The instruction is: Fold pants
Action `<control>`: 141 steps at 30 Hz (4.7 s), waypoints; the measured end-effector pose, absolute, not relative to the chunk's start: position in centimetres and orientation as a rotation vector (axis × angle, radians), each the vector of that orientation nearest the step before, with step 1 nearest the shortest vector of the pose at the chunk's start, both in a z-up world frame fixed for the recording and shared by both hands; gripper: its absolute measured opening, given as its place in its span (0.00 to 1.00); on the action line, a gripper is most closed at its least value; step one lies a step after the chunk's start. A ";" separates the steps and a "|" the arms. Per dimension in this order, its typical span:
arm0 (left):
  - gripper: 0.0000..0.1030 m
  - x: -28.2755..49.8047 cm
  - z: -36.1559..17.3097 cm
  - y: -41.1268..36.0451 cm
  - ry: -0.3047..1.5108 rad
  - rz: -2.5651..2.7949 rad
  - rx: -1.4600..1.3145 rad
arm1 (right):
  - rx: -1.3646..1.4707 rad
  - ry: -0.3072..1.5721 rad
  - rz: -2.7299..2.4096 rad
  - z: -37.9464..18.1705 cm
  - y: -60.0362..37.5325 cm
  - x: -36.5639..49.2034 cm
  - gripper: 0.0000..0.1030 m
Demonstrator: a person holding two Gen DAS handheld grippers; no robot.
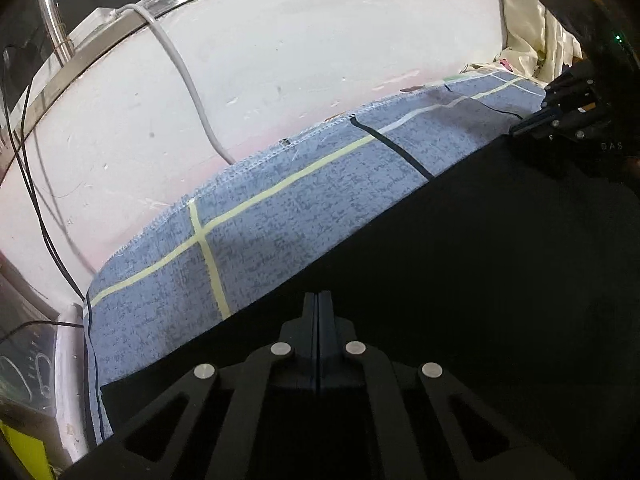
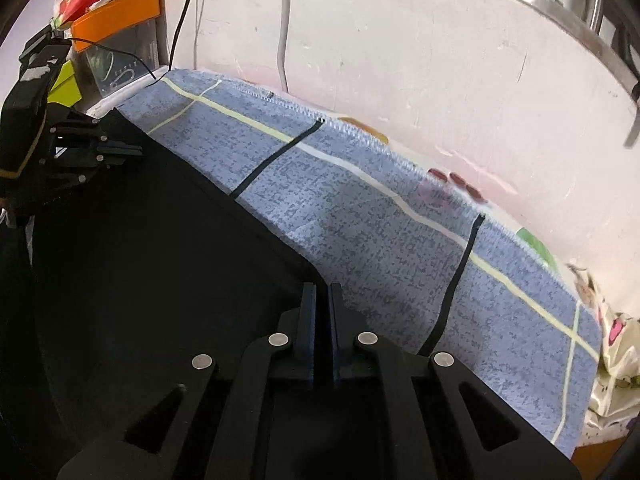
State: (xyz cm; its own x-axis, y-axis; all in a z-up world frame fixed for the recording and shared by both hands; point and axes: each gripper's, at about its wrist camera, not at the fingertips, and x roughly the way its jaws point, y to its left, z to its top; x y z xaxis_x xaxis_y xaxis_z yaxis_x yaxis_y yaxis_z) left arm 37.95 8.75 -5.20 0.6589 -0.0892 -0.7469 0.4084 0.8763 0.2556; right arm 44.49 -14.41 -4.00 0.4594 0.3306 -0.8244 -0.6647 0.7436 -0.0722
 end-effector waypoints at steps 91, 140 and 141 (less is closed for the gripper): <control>0.03 9.3 -5.3 19.6 0.721 0.087 -0.569 | 0.556 0.816 0.190 -2.4 -30.1 13.7 0.03; 0.04 5.8 -7.7 23.3 0.744 0.146 -0.678 | 0.562 0.863 0.153 -4.4 -32.3 10.0 0.04; 0.04 5.7 -7.5 23.2 0.736 0.144 -0.672 | 0.555 0.858 0.151 -4.2 -32.2 10.0 0.04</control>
State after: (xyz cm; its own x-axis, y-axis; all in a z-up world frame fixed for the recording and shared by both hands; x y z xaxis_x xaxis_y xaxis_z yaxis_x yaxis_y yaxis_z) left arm 5.69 23.20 -7.49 0.7415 -0.1063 -0.6625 -0.3484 0.7829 -0.5155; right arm 9.98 -32.23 -4.23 0.6531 0.3433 -0.6750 0.0920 0.8488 0.5207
